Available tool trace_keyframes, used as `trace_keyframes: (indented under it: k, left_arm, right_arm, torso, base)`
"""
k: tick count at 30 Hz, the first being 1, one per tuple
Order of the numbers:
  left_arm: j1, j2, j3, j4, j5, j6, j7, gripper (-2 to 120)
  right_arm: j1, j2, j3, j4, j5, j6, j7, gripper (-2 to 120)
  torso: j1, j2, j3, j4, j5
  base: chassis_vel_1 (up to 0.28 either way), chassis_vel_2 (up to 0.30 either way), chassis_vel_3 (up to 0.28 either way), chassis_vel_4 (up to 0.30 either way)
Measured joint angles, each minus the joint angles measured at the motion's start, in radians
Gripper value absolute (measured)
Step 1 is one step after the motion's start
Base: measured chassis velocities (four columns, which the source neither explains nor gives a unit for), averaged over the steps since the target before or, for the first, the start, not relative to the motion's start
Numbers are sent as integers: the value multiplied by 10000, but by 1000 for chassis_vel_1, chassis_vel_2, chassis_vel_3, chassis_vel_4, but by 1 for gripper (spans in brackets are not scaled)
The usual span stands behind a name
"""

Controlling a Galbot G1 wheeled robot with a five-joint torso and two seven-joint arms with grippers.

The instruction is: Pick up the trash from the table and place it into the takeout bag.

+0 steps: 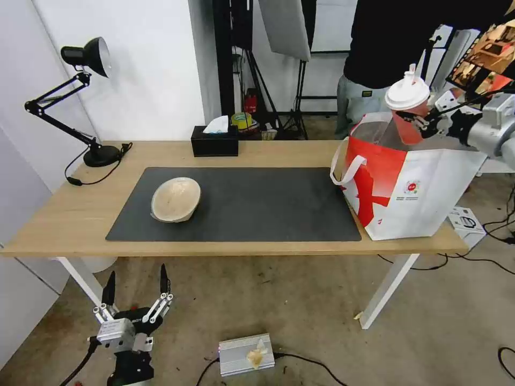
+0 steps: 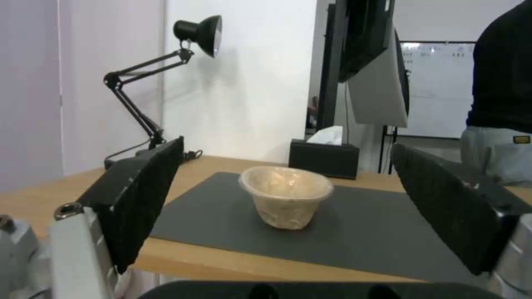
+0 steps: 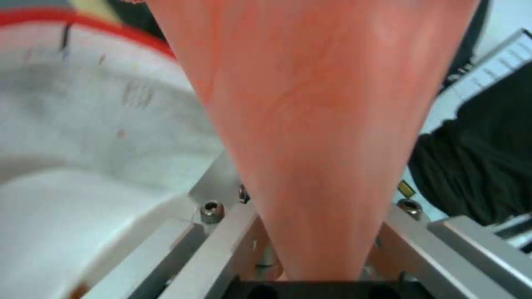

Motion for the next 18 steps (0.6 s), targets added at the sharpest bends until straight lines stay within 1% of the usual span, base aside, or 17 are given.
trace_keyframes:
  k: [2,7,15,18]
  left_arm:
    - [5,-16,25,-2,13,-7,0,100]
    - [18,-39,58,-7,36,-26,0,100]
    - [45,-46,46,-45,47,-31,0,100]
    - [54,-50,42,-48,53,-32,0,100]
  right_arm:
    - [83,0,-28,-168,-75,189,-332,4]
    - [154,0,-64,-457,-289,509,-752,4]
    - [87,24,-56,-645,-444,645,-846,4]
    - [143,101,-54,-790,-727,787,-831,4]
  torso:
    - [0,0,0,0,0]
    - [0,0,0,1,0]
    - [0,0,0,0,0]
    - [0,-1,0,1,0]
  base:
    - [0,0,0,0]
    - [0,0,0,0]
    - [0,0,0,0]
    - [0,0,0,0]
